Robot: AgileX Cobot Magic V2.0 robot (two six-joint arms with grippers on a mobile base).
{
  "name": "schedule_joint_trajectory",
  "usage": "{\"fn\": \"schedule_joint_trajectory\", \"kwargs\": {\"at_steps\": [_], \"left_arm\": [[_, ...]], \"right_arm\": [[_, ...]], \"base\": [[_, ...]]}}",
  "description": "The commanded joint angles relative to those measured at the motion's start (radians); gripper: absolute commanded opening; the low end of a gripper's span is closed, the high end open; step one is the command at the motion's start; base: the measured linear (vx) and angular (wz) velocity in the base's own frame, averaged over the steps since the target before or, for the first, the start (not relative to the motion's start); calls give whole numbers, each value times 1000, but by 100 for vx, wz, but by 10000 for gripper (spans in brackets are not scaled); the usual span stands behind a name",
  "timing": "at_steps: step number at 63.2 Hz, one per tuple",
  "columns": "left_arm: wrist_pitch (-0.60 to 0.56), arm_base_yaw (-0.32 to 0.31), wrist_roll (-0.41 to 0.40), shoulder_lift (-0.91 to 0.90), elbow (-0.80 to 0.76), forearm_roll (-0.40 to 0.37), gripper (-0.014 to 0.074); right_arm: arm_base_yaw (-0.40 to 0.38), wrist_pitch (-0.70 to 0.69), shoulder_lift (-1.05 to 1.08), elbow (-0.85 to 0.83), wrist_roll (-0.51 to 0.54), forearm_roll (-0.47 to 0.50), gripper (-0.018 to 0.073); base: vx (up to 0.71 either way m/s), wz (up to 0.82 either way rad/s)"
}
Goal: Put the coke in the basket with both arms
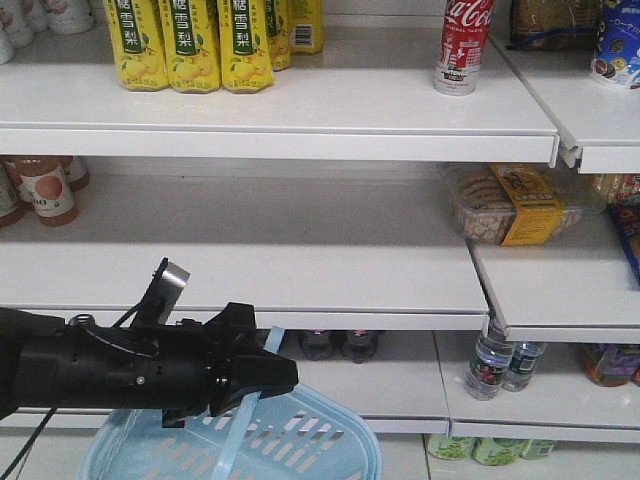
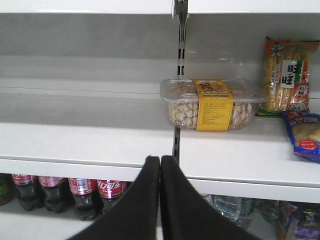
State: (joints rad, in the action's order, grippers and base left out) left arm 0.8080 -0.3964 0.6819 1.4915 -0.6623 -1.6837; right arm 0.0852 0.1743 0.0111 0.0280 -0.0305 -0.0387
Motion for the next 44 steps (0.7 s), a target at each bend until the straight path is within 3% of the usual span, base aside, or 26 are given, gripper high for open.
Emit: {"fn": "schedule_joint_trajectory", "kwargs": {"at_steps": [1,44], "left_arm": [[56,-4,0,-40,-24,-73,-6],[56,-4,0,-40,-24,-73,-6]], "right_arm": [[-2,-73,12,8,6,-3,-10],[-2,-74,12,8,6,-3,-10]], "base": [[3,2],[5,2]]}}
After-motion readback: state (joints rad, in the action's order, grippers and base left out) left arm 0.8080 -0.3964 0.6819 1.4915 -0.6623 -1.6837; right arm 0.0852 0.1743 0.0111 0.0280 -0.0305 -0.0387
